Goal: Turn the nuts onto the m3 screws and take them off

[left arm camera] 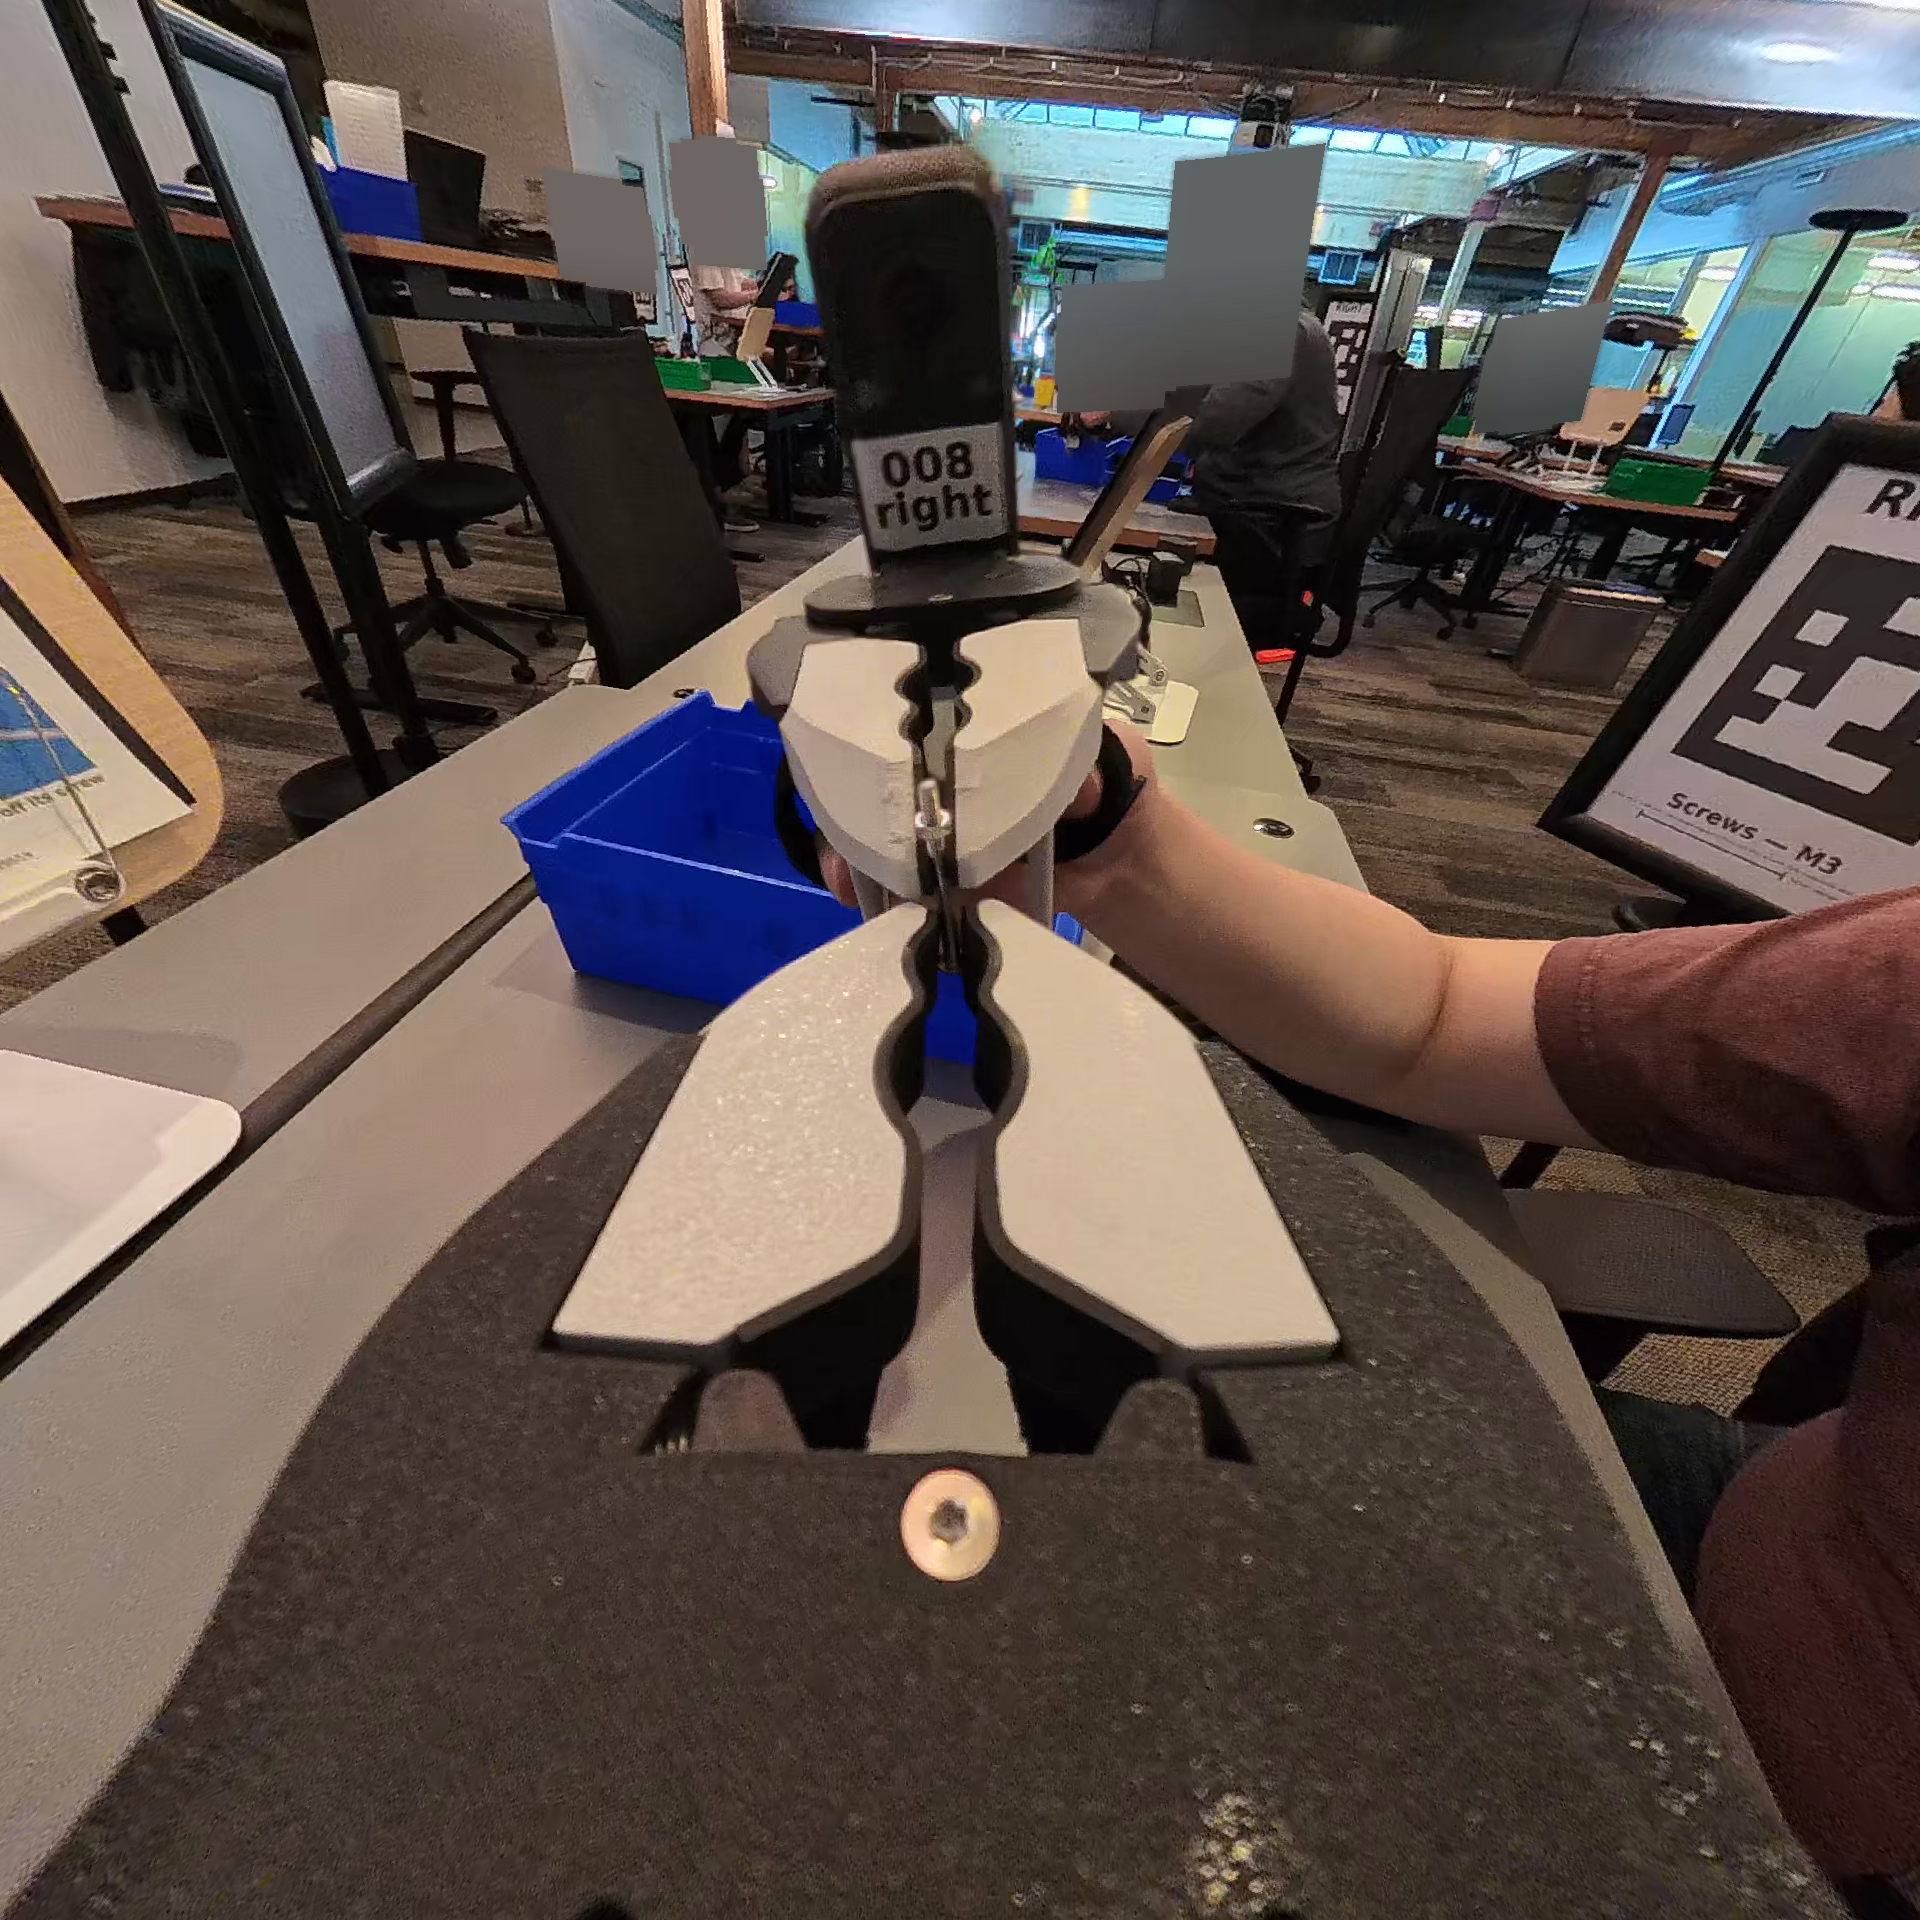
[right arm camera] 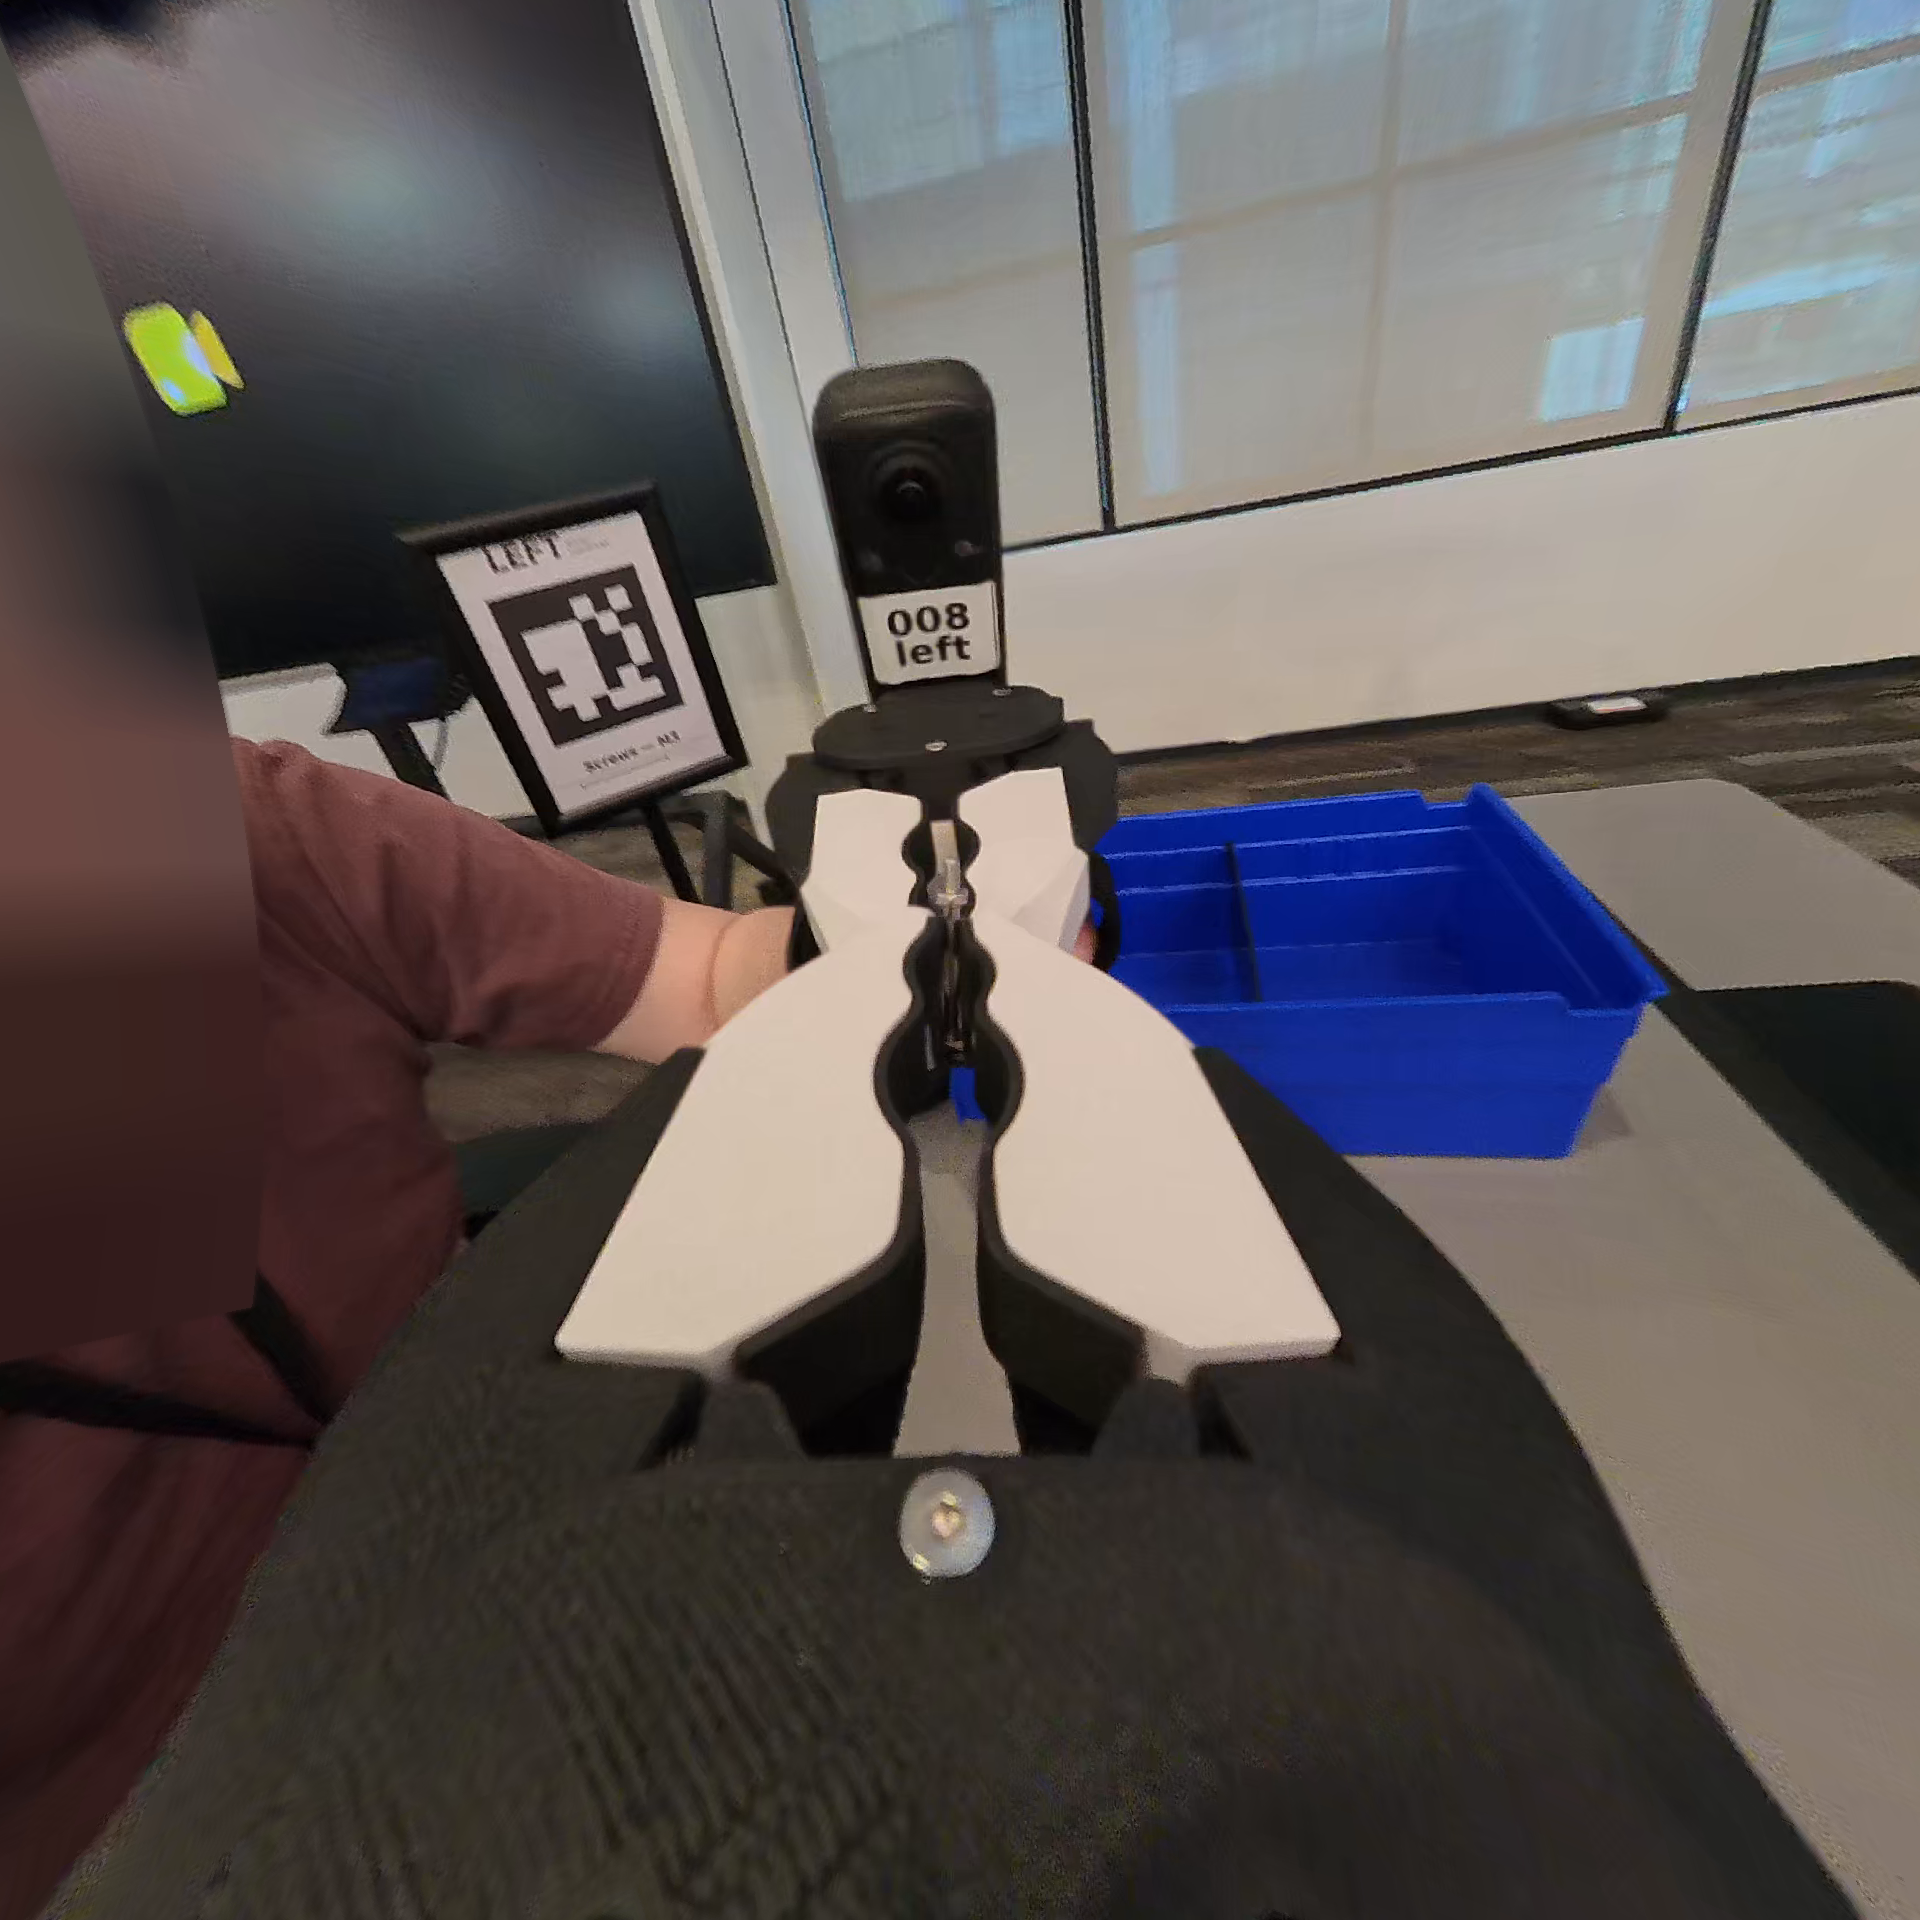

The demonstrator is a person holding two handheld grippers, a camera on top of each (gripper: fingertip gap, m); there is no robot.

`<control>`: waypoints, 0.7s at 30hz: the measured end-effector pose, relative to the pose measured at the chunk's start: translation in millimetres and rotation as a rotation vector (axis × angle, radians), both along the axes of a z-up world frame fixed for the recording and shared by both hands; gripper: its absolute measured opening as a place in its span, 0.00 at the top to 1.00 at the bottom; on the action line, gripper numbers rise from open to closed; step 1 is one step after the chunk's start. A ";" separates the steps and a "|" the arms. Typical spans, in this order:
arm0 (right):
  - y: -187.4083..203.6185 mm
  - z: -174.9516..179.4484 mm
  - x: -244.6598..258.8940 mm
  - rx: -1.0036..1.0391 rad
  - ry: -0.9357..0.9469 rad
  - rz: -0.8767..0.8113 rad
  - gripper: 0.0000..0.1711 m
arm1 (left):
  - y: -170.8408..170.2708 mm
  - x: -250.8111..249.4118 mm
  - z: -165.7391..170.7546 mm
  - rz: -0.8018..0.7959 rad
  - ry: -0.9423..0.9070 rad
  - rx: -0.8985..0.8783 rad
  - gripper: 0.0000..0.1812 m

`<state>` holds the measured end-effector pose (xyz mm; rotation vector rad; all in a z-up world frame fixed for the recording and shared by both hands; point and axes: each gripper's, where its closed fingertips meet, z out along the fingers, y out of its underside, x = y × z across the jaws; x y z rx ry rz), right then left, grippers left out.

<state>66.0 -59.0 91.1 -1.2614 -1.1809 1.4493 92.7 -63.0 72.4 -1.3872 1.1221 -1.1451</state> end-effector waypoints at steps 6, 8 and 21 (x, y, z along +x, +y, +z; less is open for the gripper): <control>3.3 -1.3 4.5 -0.124 0.066 0.089 0.98 | 0.7 -0.5 -1.3 0.011 0.026 -0.002 0.95; 8.8 -0.3 7.0 -0.144 0.088 0.077 0.98 | 3.4 -2.9 1.6 0.028 0.012 -0.015 0.93; 63.6 -45.1 180.6 -0.014 -0.664 -0.666 0.98 | 7.5 -6.0 -2.5 0.030 0.040 -0.064 0.92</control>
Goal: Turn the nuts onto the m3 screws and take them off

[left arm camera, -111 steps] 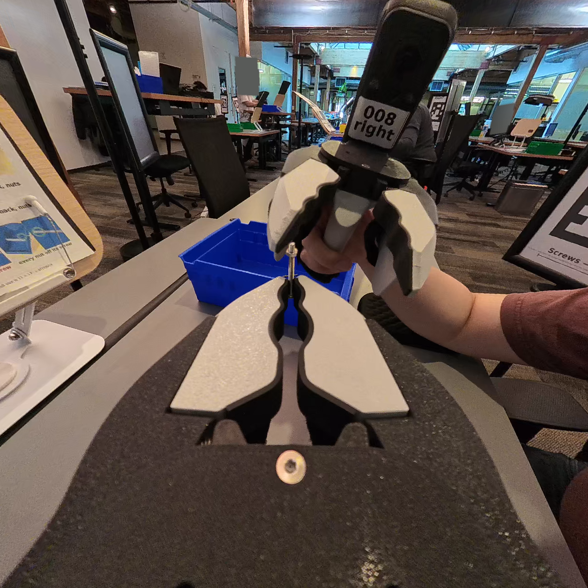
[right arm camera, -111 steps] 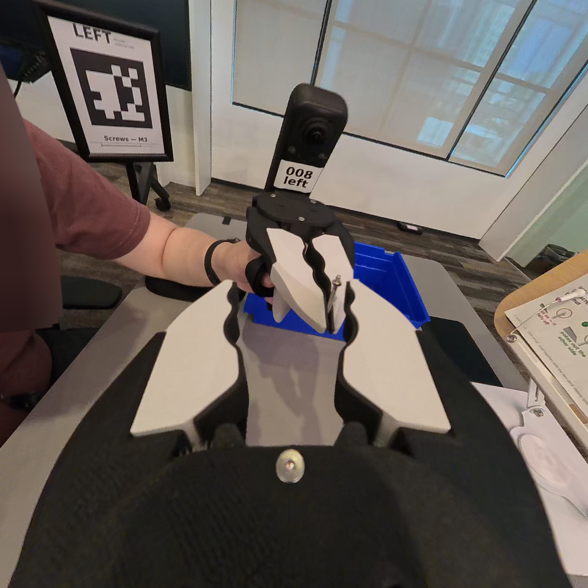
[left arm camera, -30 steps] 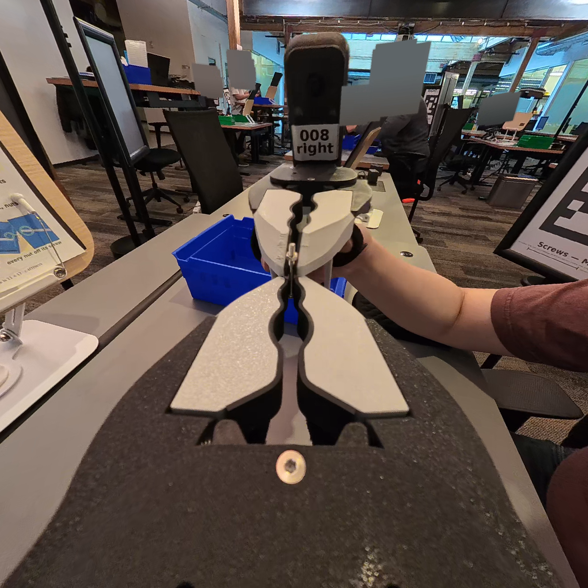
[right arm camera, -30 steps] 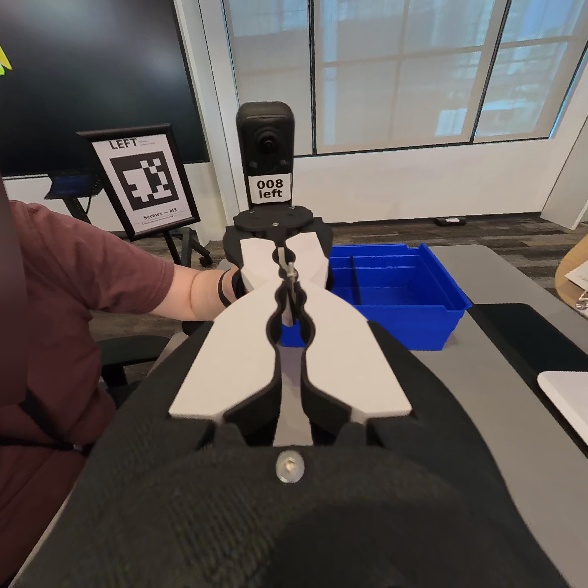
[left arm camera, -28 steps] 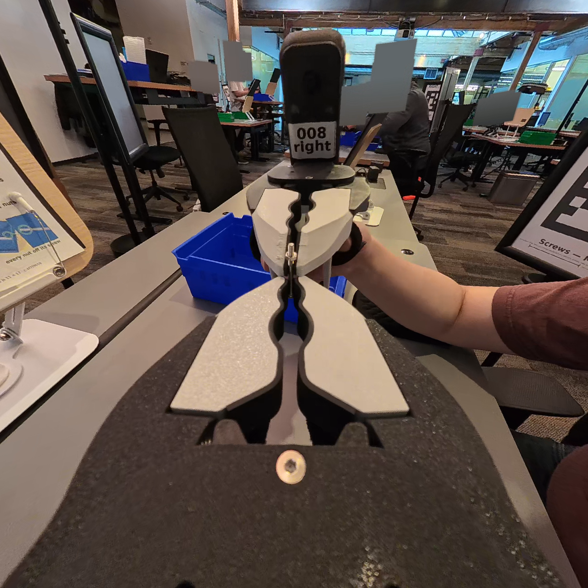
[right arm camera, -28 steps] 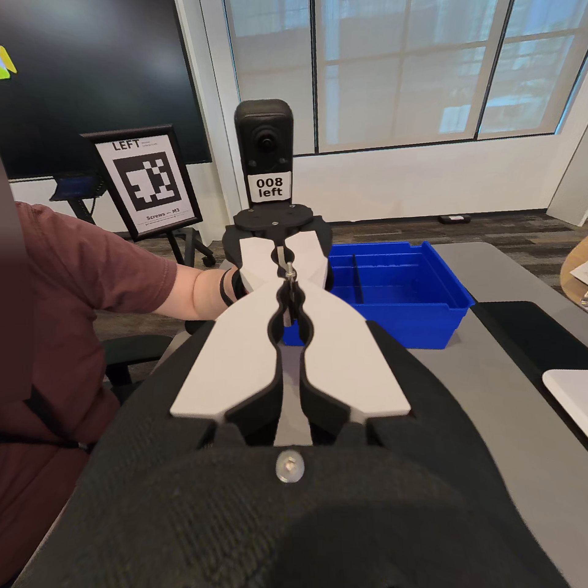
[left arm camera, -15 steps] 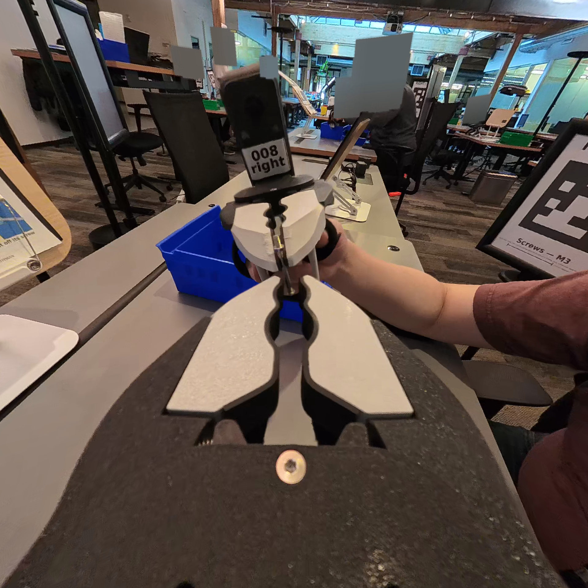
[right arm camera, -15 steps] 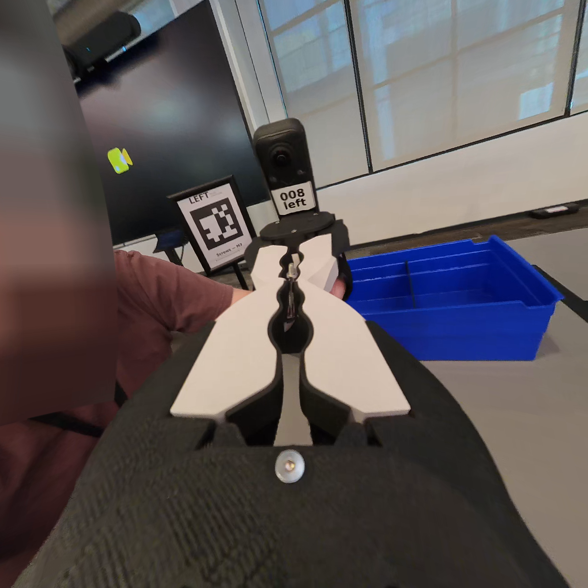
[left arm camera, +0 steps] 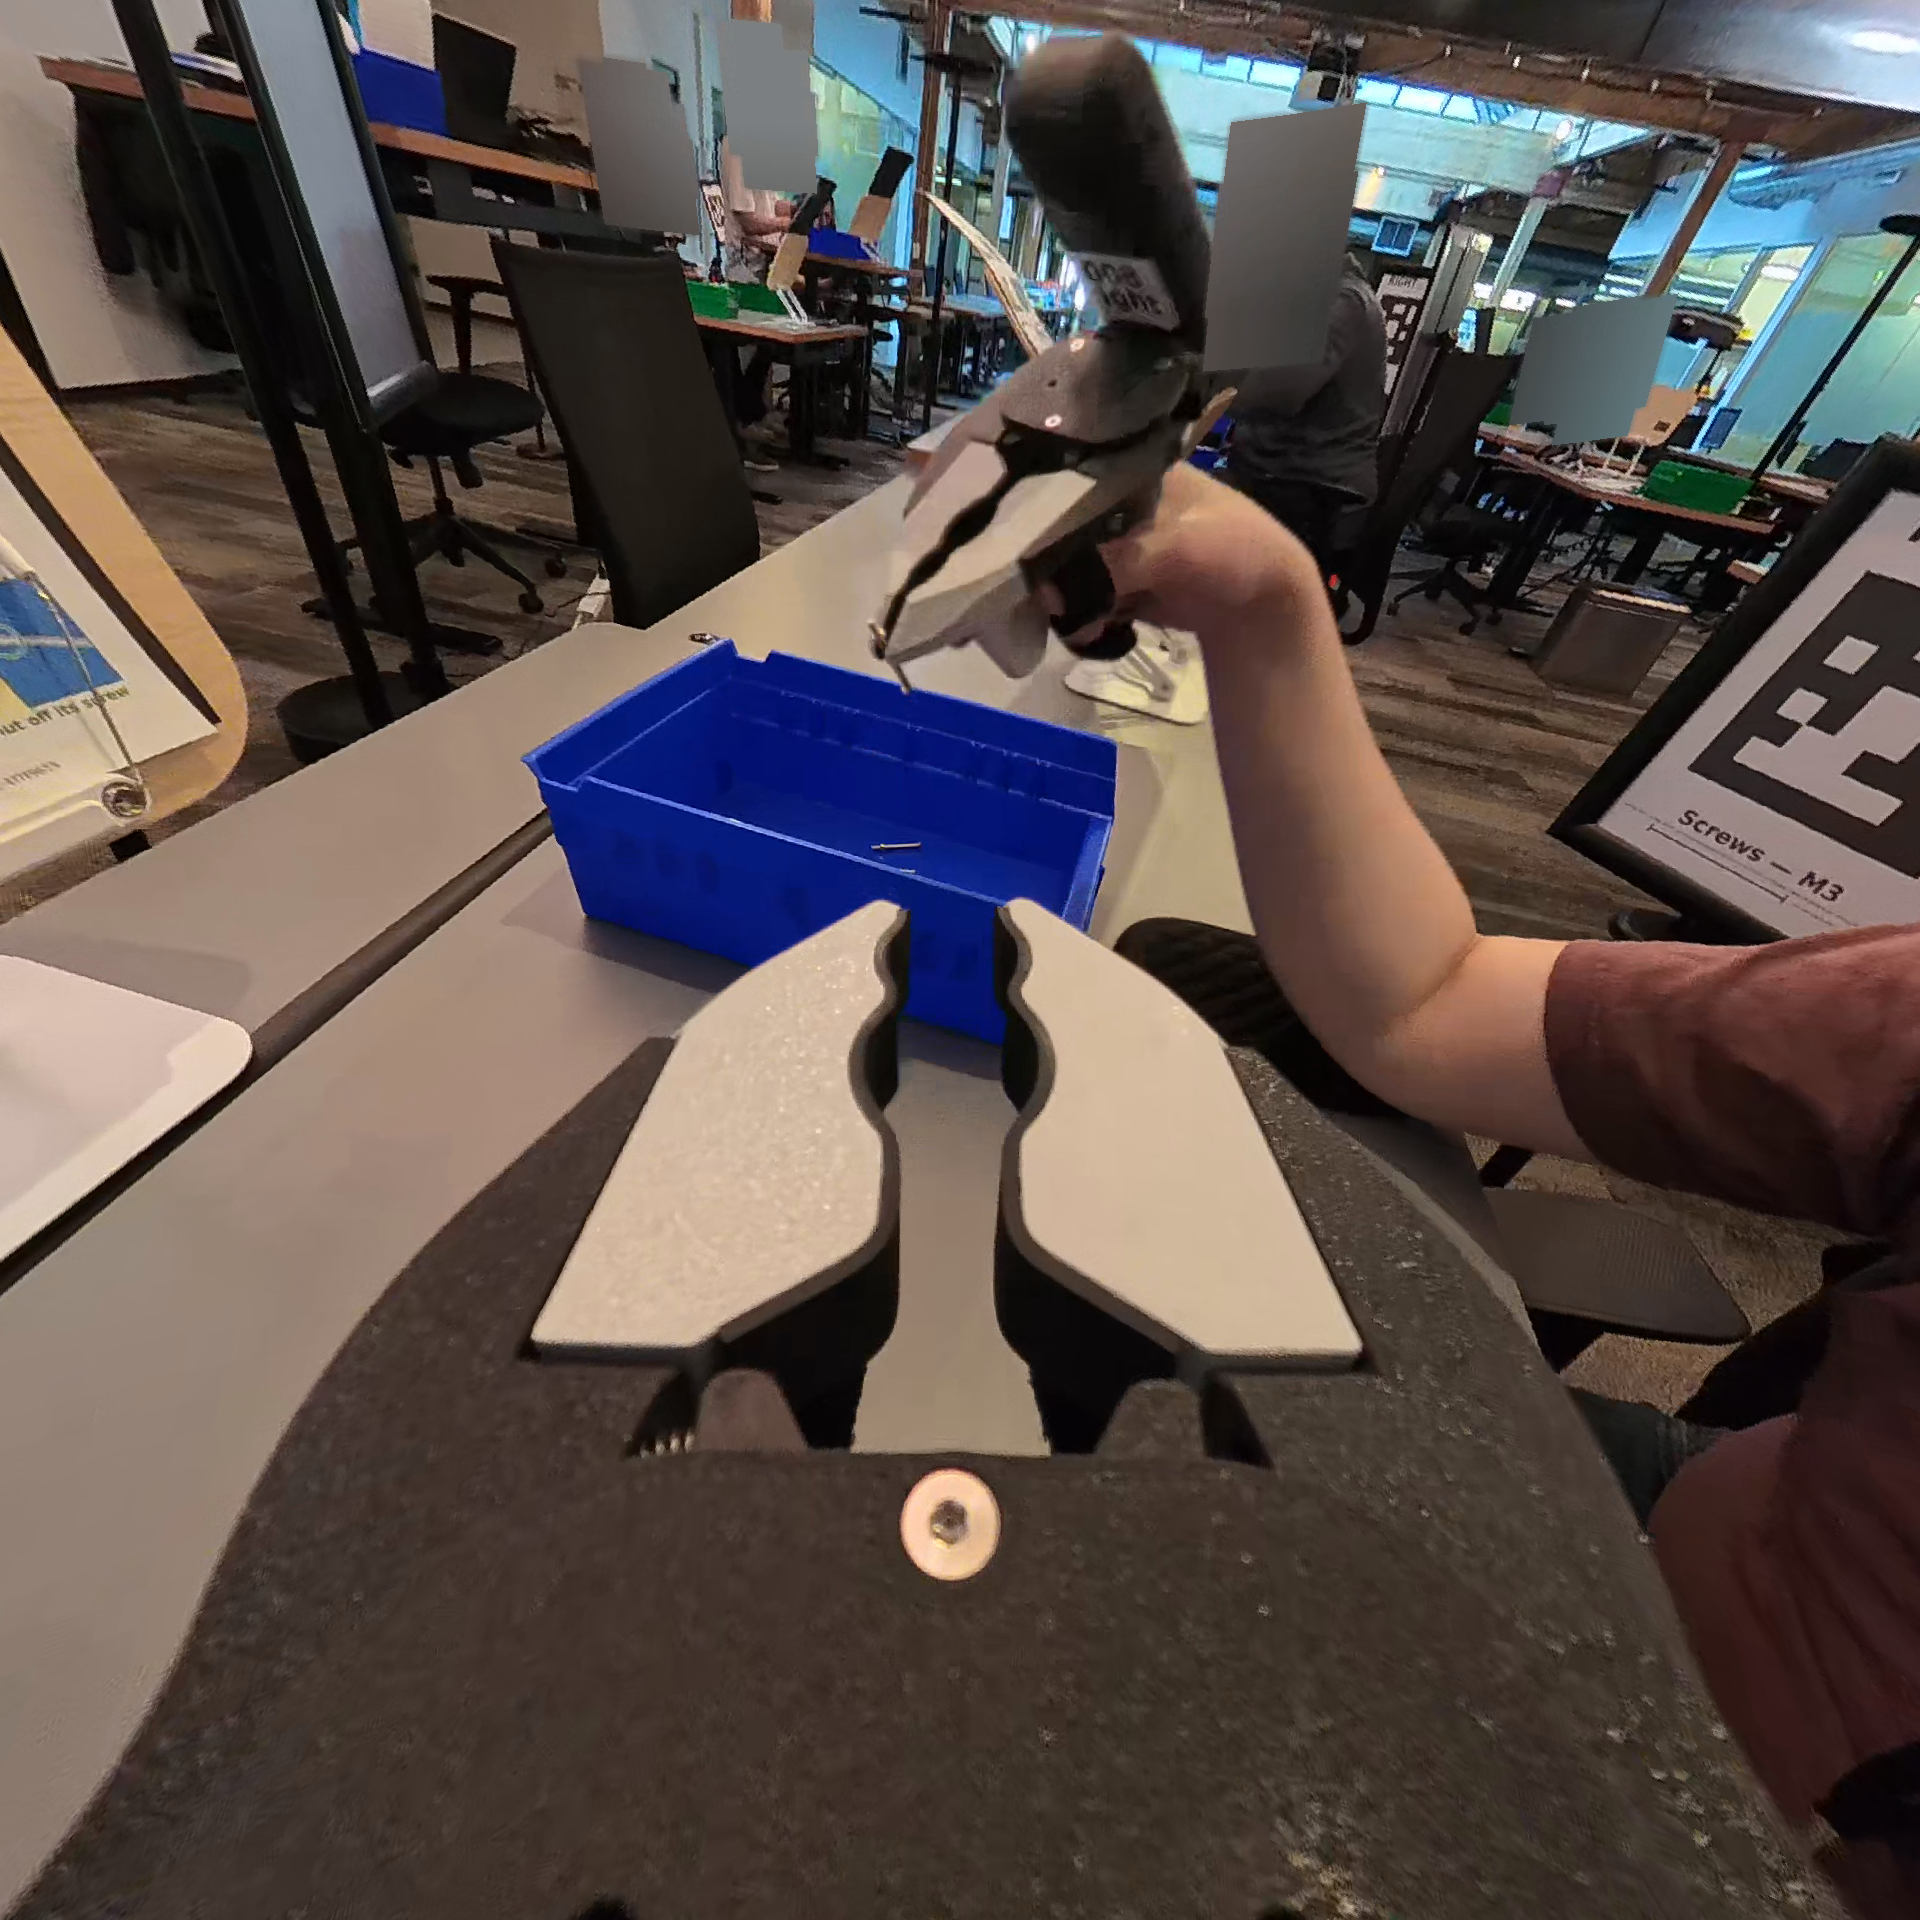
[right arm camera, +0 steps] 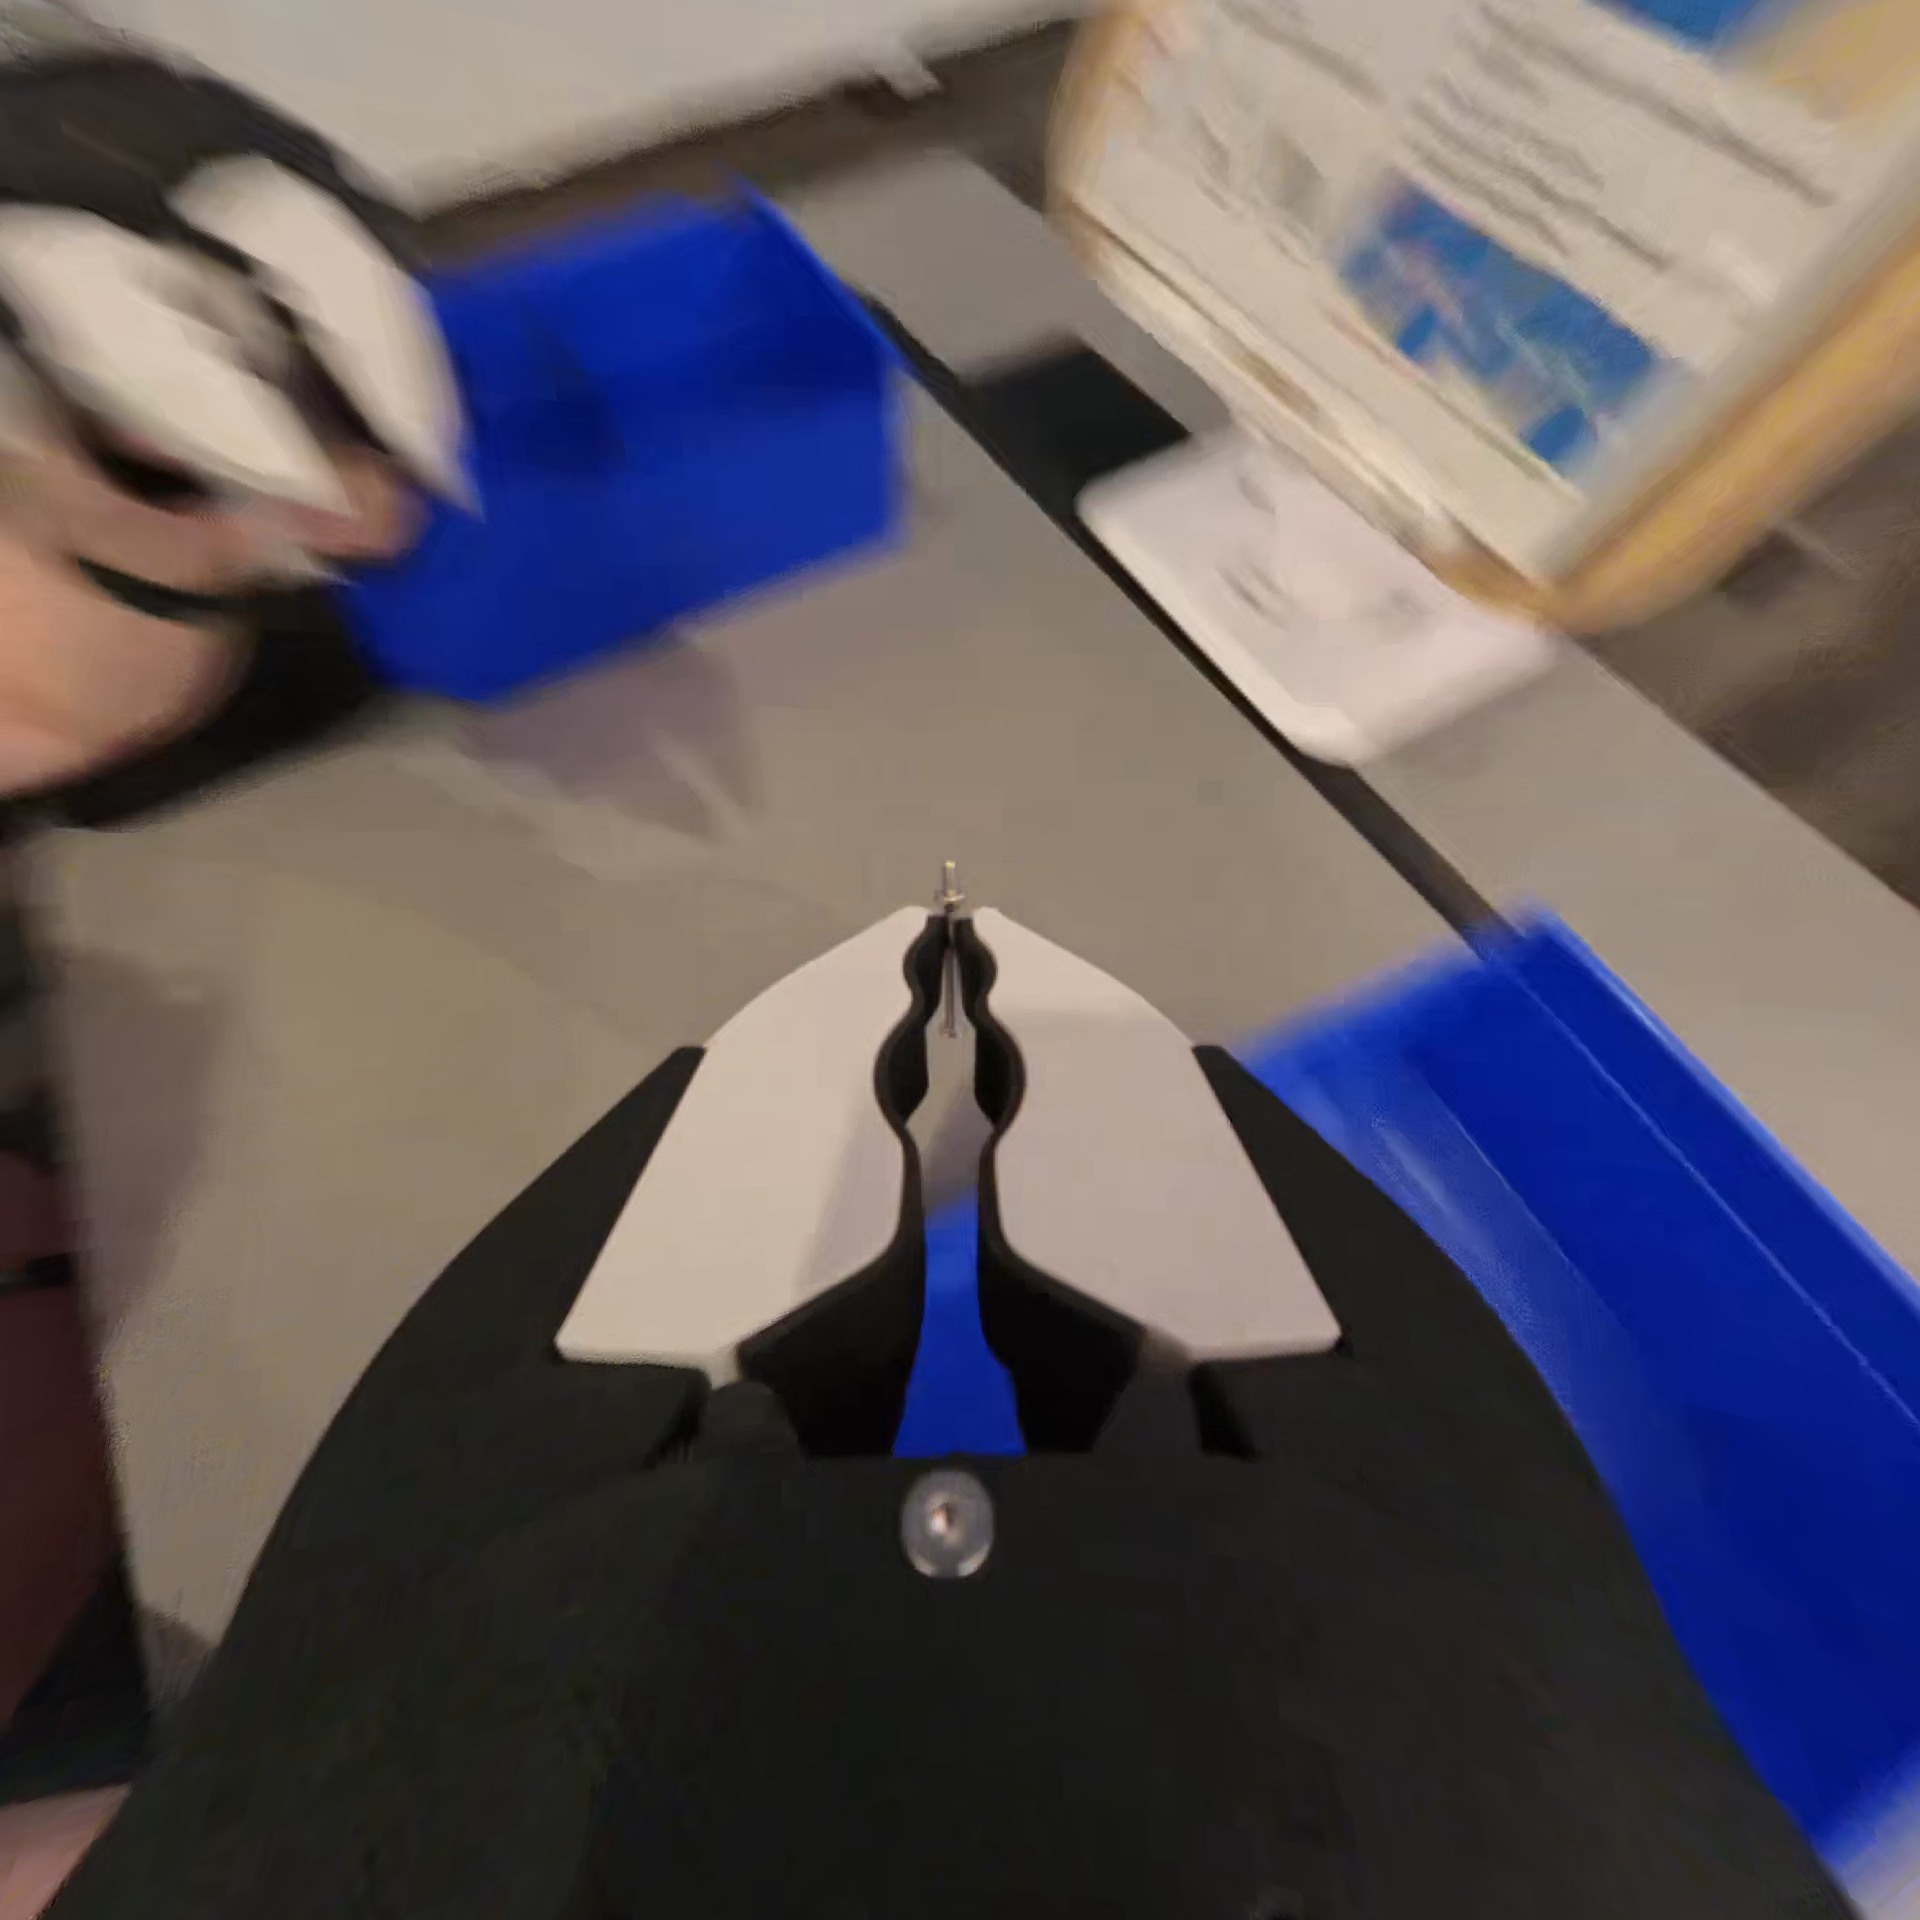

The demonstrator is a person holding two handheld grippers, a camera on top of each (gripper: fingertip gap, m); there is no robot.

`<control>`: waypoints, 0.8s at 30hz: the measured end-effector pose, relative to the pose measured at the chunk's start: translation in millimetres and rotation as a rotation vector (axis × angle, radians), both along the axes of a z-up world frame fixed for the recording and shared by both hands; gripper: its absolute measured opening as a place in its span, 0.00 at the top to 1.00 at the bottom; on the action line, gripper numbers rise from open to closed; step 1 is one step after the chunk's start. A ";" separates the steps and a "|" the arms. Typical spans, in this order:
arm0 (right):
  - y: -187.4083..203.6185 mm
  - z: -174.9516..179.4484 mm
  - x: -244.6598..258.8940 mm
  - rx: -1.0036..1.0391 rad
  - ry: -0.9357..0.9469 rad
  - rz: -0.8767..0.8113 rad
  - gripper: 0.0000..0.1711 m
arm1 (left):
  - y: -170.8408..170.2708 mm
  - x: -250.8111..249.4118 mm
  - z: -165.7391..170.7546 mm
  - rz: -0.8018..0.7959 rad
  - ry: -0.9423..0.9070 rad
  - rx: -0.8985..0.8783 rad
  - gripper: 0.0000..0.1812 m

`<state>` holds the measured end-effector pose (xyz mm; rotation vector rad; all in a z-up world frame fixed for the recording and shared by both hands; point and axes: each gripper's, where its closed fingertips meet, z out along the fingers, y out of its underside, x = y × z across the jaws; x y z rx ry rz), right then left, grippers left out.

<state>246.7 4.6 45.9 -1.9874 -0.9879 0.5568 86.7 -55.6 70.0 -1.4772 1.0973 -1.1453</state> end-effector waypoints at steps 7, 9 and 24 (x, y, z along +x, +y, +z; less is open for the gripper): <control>28.3 -111.7 124.2 -0.444 -0.297 -0.497 0.98 | 1.2 3.2 -7.7 0.006 0.030 -0.008 0.91; 26.9 -144.1 127.8 -0.589 -0.330 -0.506 0.98 | 2.3 2.6 -8.2 0.008 0.031 -0.012 0.92; 16.9 -206.7 133.3 -0.794 -0.560 -0.466 0.91 | 3.9 0.2 -7.7 0.004 0.035 -0.020 0.93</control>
